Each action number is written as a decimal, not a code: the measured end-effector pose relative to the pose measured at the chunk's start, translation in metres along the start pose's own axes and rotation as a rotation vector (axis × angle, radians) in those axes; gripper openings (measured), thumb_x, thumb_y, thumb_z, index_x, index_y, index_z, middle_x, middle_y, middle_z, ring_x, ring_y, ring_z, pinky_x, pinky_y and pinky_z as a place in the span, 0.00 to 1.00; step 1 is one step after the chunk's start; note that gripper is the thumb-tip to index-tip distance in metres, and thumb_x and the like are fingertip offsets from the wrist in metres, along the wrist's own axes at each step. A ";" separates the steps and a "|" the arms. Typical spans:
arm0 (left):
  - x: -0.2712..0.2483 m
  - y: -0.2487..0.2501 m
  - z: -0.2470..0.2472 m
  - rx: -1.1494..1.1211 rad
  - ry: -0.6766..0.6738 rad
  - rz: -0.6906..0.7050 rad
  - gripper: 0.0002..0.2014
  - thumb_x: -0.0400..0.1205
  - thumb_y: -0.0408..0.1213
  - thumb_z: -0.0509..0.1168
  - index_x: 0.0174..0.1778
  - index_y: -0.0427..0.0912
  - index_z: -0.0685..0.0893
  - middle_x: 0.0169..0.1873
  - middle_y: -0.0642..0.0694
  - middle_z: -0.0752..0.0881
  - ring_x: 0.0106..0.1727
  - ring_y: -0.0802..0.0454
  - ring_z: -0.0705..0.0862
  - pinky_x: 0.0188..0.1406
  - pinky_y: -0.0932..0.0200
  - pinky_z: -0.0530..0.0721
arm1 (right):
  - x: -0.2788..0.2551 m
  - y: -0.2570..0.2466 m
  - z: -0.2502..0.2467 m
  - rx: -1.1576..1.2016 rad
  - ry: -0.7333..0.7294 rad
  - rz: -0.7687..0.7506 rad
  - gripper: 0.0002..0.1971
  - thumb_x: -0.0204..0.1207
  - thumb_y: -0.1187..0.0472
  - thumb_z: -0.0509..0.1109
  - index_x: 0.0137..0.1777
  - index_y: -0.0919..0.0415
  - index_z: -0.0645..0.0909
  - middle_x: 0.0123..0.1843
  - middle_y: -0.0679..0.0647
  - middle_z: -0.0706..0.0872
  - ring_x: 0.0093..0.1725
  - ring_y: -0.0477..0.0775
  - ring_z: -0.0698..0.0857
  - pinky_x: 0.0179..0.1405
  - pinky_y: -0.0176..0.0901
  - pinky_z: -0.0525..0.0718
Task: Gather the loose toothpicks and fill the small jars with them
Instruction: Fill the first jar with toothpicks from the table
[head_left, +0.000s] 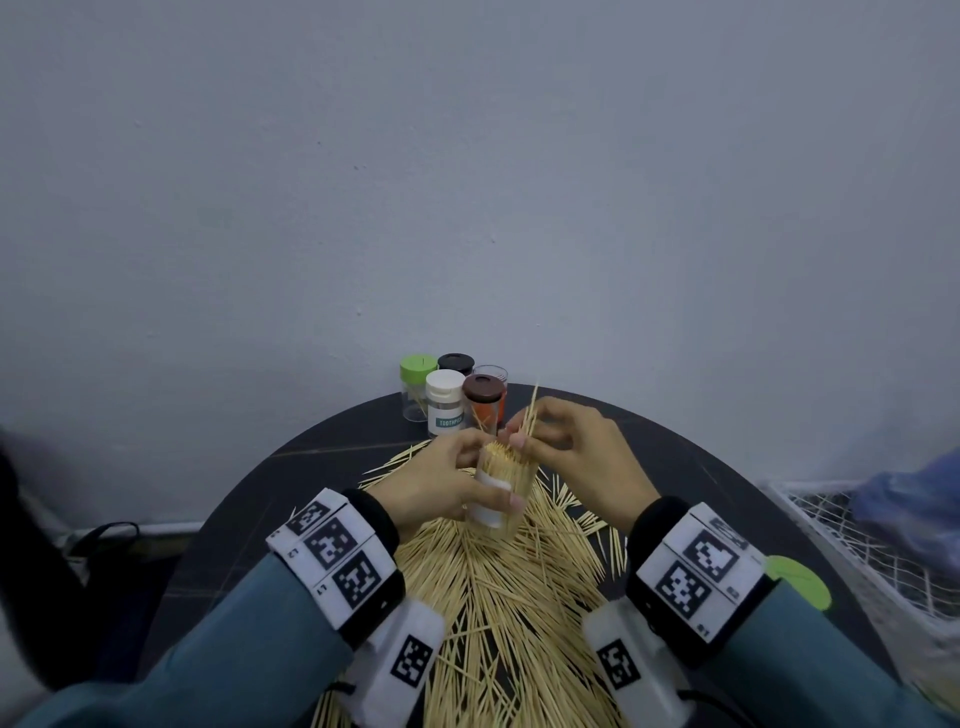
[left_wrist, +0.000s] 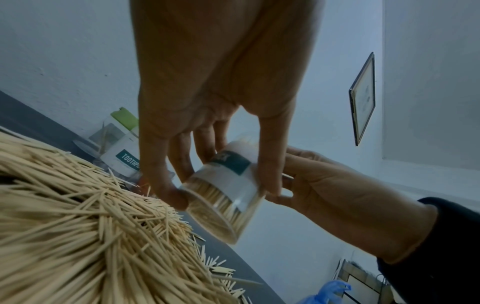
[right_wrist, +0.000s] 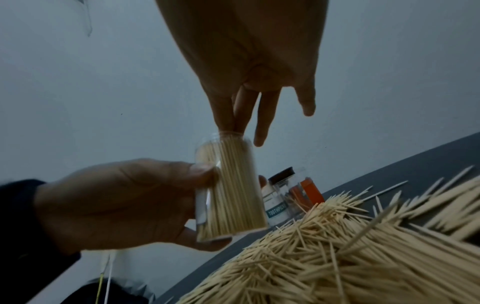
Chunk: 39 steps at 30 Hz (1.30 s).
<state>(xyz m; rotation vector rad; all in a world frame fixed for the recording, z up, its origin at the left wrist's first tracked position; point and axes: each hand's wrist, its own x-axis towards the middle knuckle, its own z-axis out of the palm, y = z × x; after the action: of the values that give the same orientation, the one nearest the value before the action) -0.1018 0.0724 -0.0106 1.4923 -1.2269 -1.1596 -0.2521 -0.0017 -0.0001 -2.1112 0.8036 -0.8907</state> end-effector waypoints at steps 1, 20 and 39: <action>0.000 0.000 0.000 0.004 0.002 0.004 0.32 0.68 0.26 0.77 0.67 0.45 0.75 0.56 0.48 0.87 0.58 0.49 0.85 0.56 0.47 0.86 | 0.000 -0.001 0.000 0.004 0.003 -0.013 0.06 0.75 0.58 0.72 0.51 0.53 0.83 0.47 0.43 0.90 0.47 0.33 0.86 0.46 0.22 0.80; -0.002 0.003 0.007 0.083 -0.101 0.036 0.34 0.70 0.26 0.76 0.69 0.52 0.73 0.59 0.49 0.84 0.57 0.55 0.84 0.38 0.68 0.83 | -0.001 0.009 -0.002 -0.040 -0.159 -0.017 0.13 0.81 0.53 0.62 0.59 0.53 0.85 0.53 0.45 0.88 0.56 0.39 0.83 0.57 0.32 0.78; 0.002 -0.001 0.000 -0.027 0.060 0.010 0.31 0.70 0.27 0.76 0.68 0.46 0.75 0.58 0.46 0.86 0.60 0.47 0.84 0.48 0.53 0.86 | -0.009 0.005 -0.001 -0.068 -0.260 -0.030 0.21 0.84 0.54 0.56 0.77 0.48 0.68 0.75 0.41 0.73 0.73 0.36 0.68 0.67 0.24 0.65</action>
<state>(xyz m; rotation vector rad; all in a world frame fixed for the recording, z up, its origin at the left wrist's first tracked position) -0.1011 0.0706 -0.0119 1.4889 -1.1727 -1.1132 -0.2590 0.0016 -0.0065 -2.2455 0.6766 -0.5935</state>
